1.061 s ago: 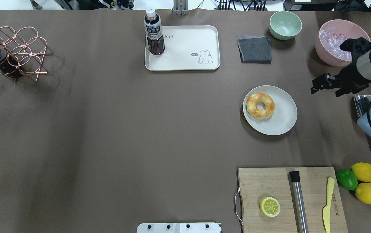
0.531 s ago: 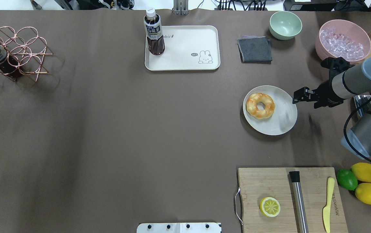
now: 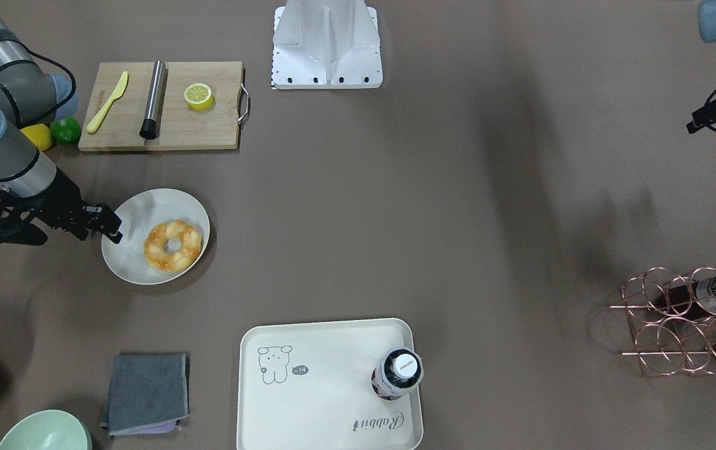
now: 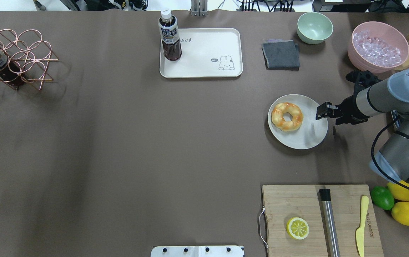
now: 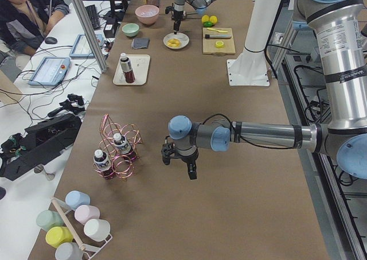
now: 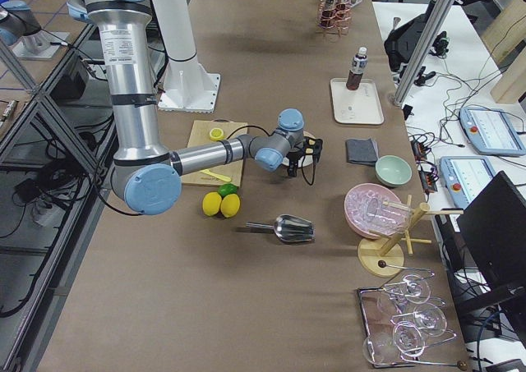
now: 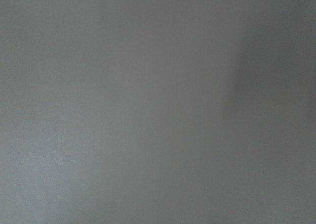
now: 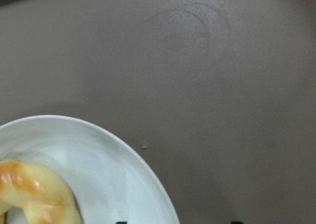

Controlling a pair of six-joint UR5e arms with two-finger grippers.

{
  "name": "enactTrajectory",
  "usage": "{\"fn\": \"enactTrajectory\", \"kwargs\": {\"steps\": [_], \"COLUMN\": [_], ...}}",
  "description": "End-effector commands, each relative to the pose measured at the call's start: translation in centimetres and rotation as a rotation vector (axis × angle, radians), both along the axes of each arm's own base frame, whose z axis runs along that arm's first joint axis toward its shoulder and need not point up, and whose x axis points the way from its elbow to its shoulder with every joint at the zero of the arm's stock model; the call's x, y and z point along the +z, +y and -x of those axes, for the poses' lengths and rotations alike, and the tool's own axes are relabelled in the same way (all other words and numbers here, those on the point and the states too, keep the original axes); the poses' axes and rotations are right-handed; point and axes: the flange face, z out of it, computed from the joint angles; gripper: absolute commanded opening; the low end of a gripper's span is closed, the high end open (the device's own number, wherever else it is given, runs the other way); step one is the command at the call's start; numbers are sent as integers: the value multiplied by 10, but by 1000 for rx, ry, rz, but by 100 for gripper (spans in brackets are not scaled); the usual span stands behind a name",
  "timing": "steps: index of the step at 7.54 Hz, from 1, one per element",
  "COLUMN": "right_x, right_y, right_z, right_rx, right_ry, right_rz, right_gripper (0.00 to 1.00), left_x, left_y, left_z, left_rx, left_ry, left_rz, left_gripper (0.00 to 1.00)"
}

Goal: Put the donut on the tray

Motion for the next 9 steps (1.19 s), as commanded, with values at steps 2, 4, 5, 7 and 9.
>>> {"fn": "enactTrajectory", "kwargs": {"steps": [2, 4, 5, 7, 9], "right_x": [0, -6, -16, -42, -58], "right_y": [13, 14, 16, 14, 1], "right_z": [16, 15, 14, 7, 1], "right_rx": [38, 39, 38, 46, 90], "right_ry": [-25, -34, -48, -87, -111], "right_rz": [19, 13, 3, -25, -11], "right_gripper": [18, 0, 0, 0, 0], "left_x": [-1, -1, -1, -2, -2], "left_y": [0, -1, -2, -2, -2], "left_z": [-1, -1, -1, -1, -1], "left_rx": [2, 2, 0, 0, 0], "left_ry": [1, 1, 1, 1, 1], "left_rz": [-2, -2, -2, -4, -4], "left_gripper": [98, 98, 98, 98, 98]}}
